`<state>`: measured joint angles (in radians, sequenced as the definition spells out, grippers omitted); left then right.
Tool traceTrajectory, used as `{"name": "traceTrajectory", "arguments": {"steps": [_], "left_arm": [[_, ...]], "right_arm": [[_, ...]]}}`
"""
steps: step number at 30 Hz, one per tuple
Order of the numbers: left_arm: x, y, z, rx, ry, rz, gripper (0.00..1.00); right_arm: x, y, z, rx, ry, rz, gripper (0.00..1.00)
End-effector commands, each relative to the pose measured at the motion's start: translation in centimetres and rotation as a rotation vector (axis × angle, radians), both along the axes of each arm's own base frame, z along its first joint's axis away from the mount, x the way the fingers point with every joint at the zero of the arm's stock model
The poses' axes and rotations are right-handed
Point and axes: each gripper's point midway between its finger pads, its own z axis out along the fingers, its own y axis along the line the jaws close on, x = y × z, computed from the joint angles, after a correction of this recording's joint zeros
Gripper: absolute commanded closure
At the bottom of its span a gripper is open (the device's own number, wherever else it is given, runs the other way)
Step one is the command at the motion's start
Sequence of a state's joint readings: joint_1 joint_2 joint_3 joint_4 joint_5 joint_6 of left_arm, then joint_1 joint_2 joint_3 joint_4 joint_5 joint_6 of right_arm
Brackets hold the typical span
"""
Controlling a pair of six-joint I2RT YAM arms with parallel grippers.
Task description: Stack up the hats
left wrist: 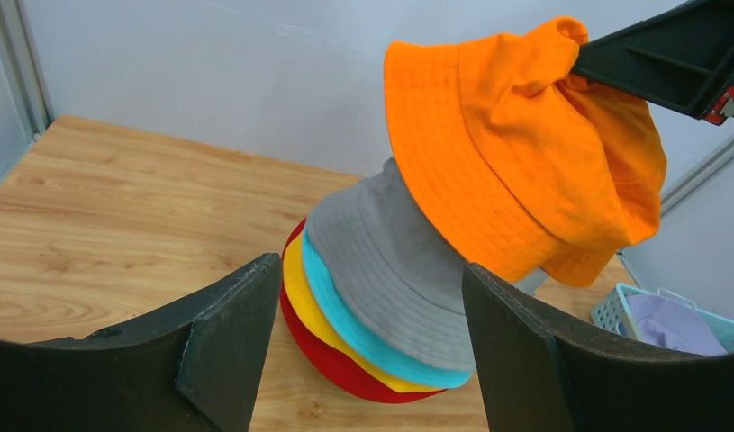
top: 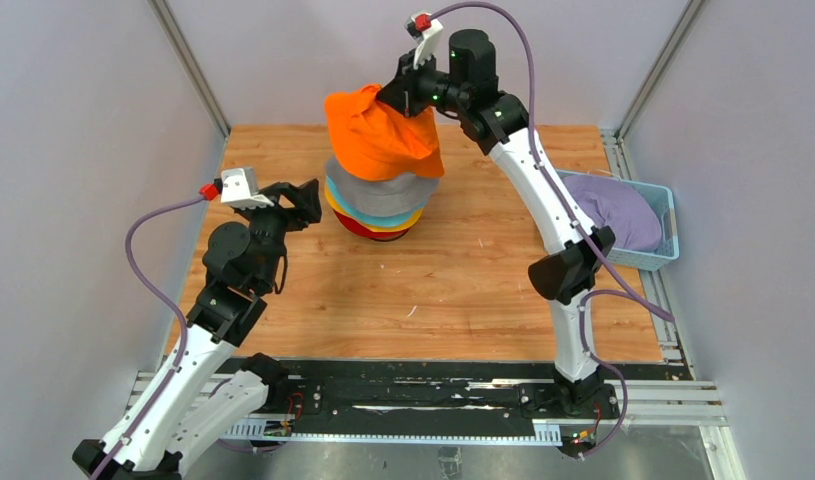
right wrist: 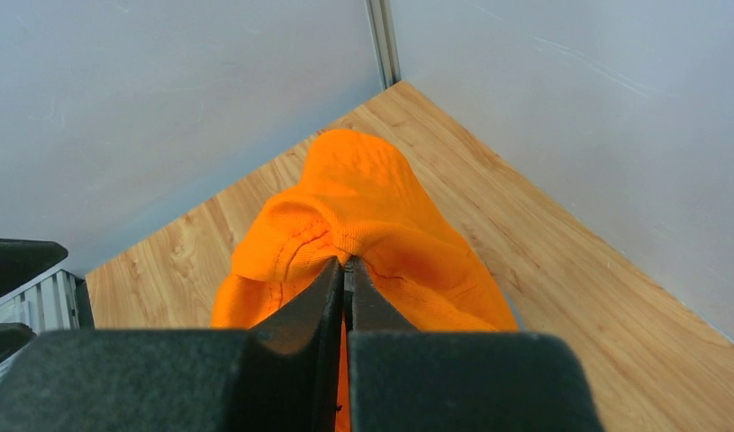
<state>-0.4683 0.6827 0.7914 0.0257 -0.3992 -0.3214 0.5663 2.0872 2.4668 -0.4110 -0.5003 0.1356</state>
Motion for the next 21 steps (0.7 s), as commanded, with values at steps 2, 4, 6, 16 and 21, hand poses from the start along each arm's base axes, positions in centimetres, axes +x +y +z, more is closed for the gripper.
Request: {"name": "traceTrajectory", "arguments": {"steps": [2, 4, 6, 16, 21], "left_arm": [[0.0, 0.3, 0.4, -0.004, -0.019, 0.018, 0.22], [0.0, 0.4, 0.3, -0.004, -0.017, 0.019, 0.22], [0.1, 0.4, 0.1, -0.003, -0.013, 0.022, 0.22], [0.9, 0.4, -0.7, -0.005, 0.010, 0.034, 0.22], [1.9, -0.3, -1.4, -0.012, 0.023, 0.021, 0.22]], "right_arm": [[0.4, 1.1, 1.8, 0.049, -0.050, -0.002, 0.99], [1.1, 1.5, 0.8, 0.049, -0.034, -0.005, 0.99], [1.6, 2.0, -0.2, 0.046, -0.014, -0.004, 0.99], [1.2, 2.7, -2.6, 0.022, 0.034, 0.030, 0.99], [-0.5, 2.4, -1.9, 0.019, 0.020, 0.057, 0.93]]}}
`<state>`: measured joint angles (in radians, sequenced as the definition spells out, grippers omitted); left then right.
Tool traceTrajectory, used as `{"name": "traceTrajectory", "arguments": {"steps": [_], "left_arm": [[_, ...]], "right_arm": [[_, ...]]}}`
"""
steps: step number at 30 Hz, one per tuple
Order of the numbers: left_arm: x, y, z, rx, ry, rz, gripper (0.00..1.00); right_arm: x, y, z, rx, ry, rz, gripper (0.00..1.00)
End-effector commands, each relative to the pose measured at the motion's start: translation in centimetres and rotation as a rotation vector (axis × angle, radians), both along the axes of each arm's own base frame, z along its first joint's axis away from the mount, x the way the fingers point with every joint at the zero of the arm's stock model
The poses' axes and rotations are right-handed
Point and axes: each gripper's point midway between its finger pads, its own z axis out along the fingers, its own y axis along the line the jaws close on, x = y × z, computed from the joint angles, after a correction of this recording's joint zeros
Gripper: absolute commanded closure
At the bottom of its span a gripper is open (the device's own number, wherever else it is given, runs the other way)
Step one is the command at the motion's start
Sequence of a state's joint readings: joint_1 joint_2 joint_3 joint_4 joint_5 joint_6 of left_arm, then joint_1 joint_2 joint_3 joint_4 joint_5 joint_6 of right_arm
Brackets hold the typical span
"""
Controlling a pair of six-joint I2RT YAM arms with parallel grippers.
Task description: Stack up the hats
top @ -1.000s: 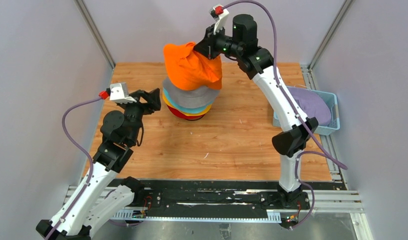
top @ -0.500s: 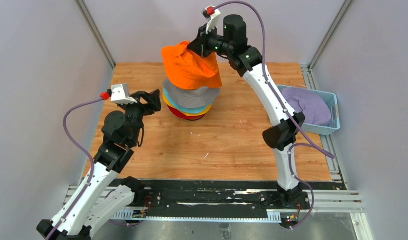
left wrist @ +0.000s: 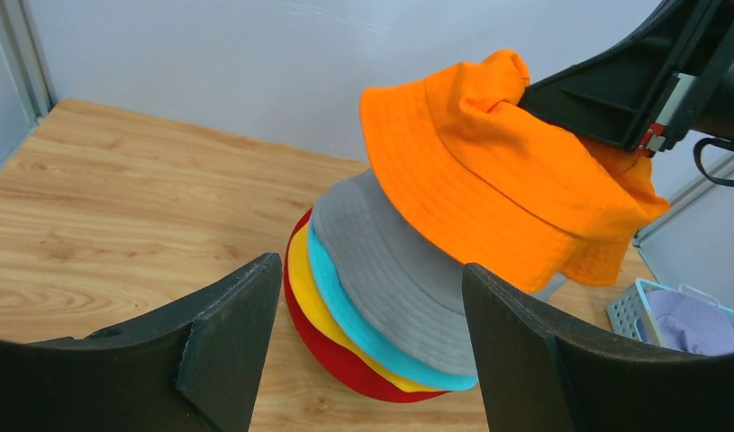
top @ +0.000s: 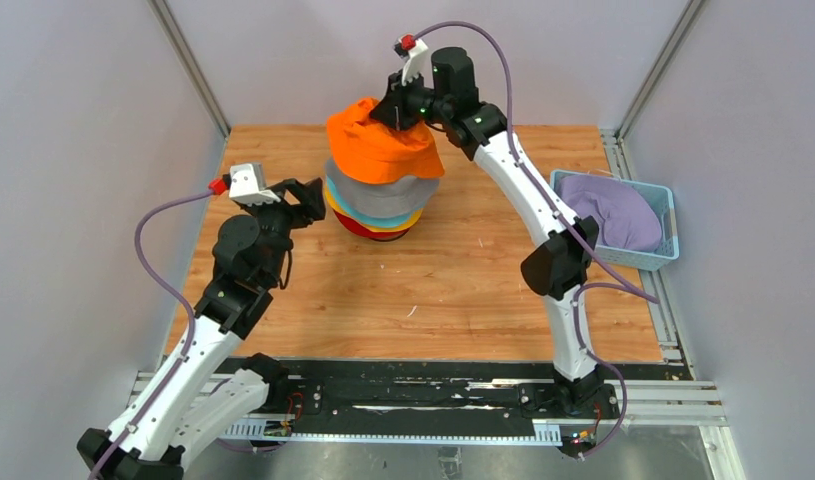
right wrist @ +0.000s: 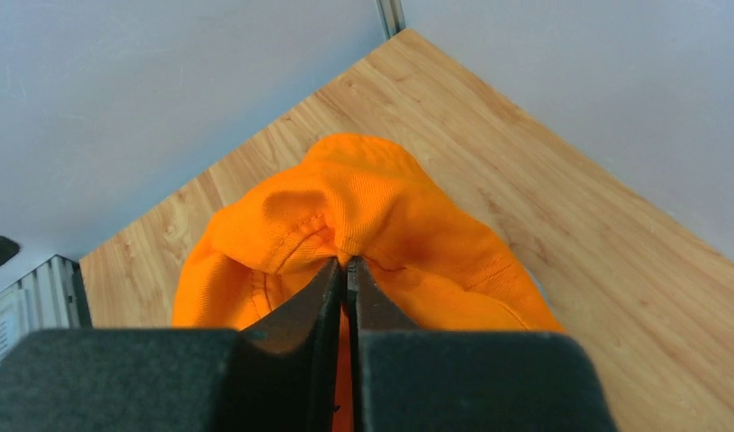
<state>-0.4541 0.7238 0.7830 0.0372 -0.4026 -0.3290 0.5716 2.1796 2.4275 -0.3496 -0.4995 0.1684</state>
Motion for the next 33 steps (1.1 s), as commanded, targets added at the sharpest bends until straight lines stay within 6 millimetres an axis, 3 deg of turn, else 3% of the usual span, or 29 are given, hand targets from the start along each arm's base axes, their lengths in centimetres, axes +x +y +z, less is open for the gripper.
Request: {"name": "traceTrajectory", "arguments": {"steps": [1, 4, 6, 10, 15, 22, 30, 33], "left_arm": [[1.1, -0.4, -0.3, -0.021, -0.009, 0.001, 0.22], [2.1, -1.0, -1.0, -0.019, -0.004, -0.004, 0.22], [2.8, -1.3, -1.2, -0.023, -0.007, -0.002, 0.22], [4.3, -1.5, -1.6, -0.032, -0.013, 0.016, 0.20], [5.9, -0.9, -1.7, -0.102, -0.043, 0.022, 0.19], [7.5, -1.1, -0.9, -0.209, -0.105, -0.064, 0.19], [8.8, -3.7, -0.4, -0.280, -0.125, -0.186, 0.19], [9.1, -4.7, -0.1, -0.320, -0.136, -0.236, 0.19]], "right_arm": [[-3.3, 0.3, 4.0, 0.045, -0.069, 0.065, 0.85], [-4.4, -0.1, 5.6, 0.056, -0.102, 0.074, 0.55], [-5.0, -0.7, 7.0, 0.069, -0.134, 0.062, 0.41], [-6.4, -2.0, 10.5, 0.103, -0.205, 0.043, 0.35], [-7.4, -4.2, 12.5, 0.093, -0.263, -0.022, 0.33], [-8.3, -8.9, 10.5, 0.040, -0.302, -0.164, 0.31], [-8.1, -10.7, 5.6, -0.029, -0.262, -0.233, 0.31], [-8.3, -11.9, 4.8, -0.041, -0.258, -0.261, 0.31]]}}
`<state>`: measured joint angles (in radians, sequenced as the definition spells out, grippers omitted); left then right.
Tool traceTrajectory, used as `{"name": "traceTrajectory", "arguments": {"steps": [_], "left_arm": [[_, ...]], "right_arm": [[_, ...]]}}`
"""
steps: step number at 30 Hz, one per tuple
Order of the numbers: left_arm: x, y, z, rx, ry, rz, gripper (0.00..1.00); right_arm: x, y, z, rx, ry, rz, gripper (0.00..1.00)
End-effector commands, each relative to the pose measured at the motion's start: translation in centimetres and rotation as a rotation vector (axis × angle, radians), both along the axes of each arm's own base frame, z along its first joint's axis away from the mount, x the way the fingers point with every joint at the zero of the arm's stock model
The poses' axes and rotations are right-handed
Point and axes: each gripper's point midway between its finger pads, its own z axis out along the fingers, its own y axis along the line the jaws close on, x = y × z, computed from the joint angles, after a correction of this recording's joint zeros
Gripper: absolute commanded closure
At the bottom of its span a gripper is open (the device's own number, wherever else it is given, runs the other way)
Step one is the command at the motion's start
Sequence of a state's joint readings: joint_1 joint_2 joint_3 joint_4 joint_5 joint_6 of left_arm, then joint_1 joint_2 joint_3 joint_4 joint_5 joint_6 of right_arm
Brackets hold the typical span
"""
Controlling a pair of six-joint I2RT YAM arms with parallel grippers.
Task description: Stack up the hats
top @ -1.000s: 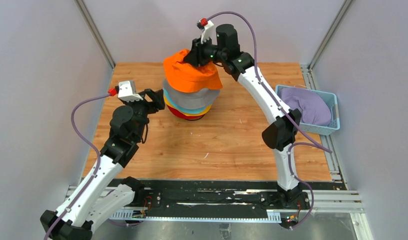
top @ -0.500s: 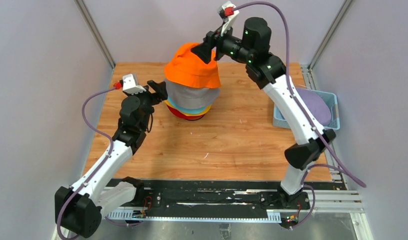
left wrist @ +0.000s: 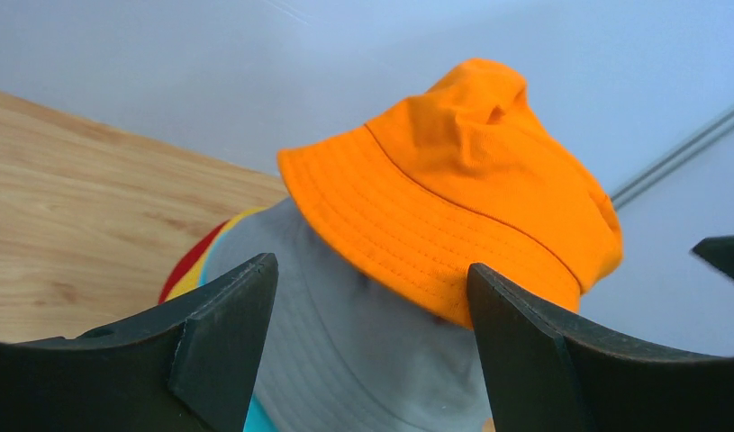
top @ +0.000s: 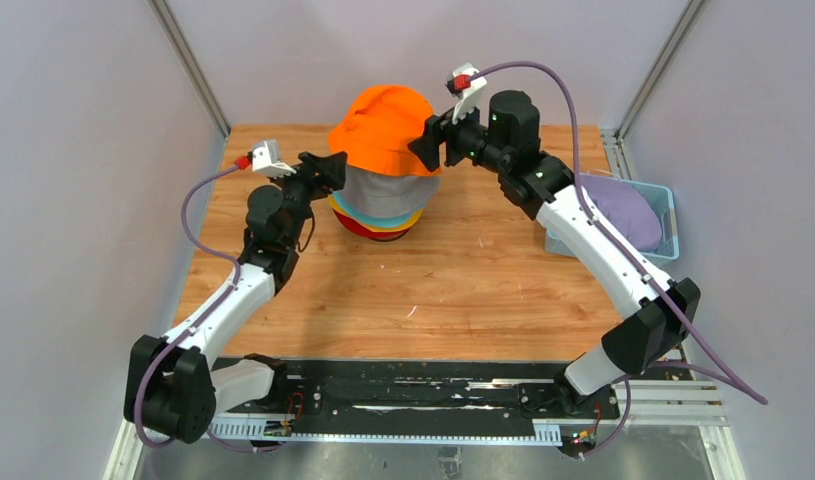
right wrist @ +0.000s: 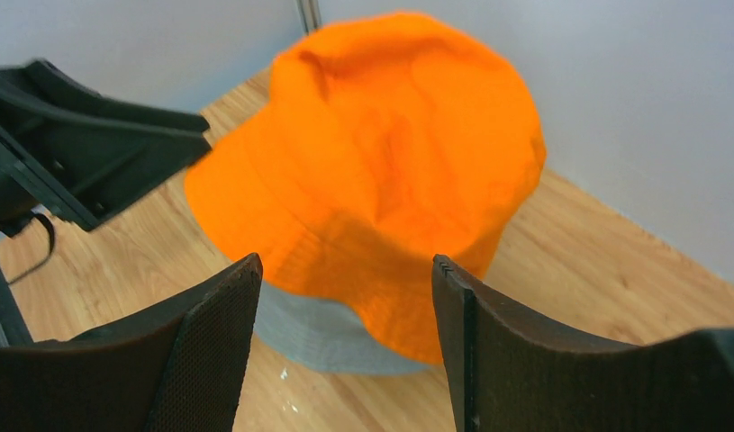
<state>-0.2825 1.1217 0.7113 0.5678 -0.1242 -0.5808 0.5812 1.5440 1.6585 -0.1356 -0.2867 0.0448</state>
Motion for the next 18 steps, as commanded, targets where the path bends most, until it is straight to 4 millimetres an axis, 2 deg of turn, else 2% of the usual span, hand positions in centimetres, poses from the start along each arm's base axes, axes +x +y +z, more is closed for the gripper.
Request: {"name": "traceTrajectory", "arguments": {"steps": [1, 7, 13, 18], "left_arm": [[0.1, -1.8, 3.2, -0.097, -0.097, -0.102, 0.19], [0.7, -3.2, 3.4, -0.153, -0.099, -0.170, 0.19], [-0.8, -2.6, 3.9, -0.204, -0.127, -0.168, 0.19], [-1.6, -2.9, 4.3, -0.254, -0.131, -0.214, 0.19]], "right_arm": [[0.1, -2.6, 1.3, 0.014, -0.075, -0.080, 0.31], [0.1, -4.4, 0.1, 0.013, -0.061, -0.112, 0.31], [0.3, -5.4, -0.7, 0.018, -0.045, -0.126, 0.31], [0.5, -5.5, -0.8, 0.019, -0.042, -0.130, 0.32]]}}
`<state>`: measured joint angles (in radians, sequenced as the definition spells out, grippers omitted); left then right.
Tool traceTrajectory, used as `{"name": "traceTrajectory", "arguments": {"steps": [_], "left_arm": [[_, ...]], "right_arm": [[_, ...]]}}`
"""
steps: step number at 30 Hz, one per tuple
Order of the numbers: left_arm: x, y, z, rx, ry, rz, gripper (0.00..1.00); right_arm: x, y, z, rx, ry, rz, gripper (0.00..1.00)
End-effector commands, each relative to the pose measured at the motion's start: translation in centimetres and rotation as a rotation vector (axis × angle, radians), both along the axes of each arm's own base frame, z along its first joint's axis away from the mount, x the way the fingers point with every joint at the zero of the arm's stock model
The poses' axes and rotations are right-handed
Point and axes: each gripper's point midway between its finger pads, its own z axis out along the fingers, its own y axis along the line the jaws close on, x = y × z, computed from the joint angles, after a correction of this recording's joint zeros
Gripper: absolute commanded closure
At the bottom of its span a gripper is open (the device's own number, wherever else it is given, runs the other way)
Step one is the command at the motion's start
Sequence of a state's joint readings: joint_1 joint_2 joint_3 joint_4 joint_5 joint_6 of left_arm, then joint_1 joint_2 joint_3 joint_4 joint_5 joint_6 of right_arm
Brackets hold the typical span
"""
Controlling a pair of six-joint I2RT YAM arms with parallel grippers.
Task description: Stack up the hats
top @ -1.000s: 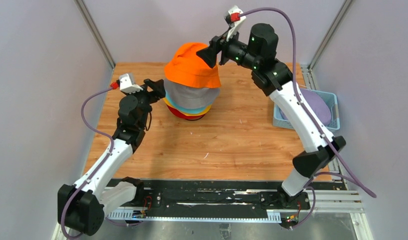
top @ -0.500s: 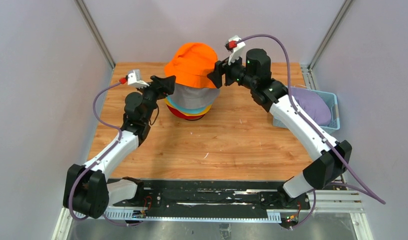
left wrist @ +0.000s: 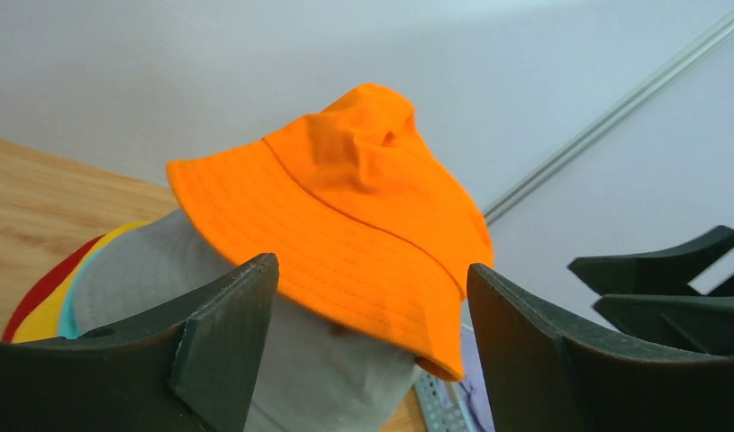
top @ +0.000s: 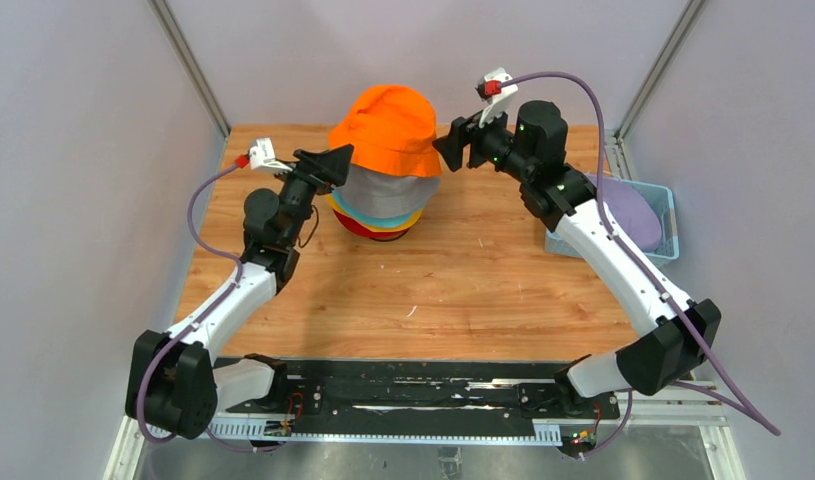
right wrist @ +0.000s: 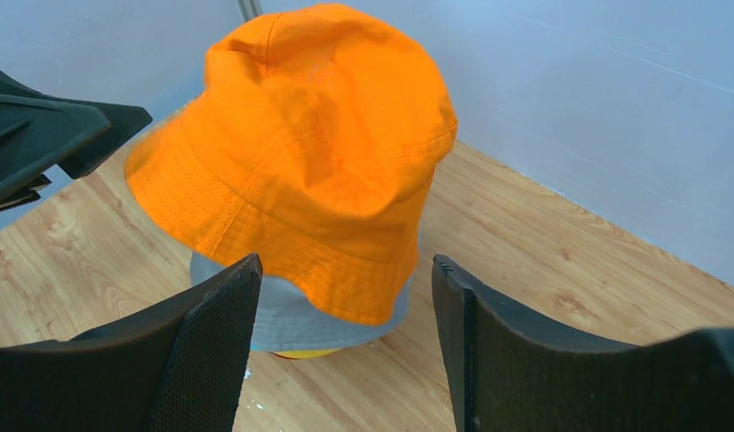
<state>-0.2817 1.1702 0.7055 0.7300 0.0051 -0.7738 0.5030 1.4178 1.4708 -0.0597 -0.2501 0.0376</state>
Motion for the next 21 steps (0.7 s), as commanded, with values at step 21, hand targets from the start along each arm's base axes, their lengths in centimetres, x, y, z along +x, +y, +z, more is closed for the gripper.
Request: {"name": "traceTrajectory", "arguments": {"steps": [21], "left_arm": [[-2.6, -1.8, 0.1, -0.277, 0.062, -0.261, 0.19]], "right_arm": [[-0.1, -2.1, 0.8, 0.017, -0.027, -0.050, 0.32]]}}
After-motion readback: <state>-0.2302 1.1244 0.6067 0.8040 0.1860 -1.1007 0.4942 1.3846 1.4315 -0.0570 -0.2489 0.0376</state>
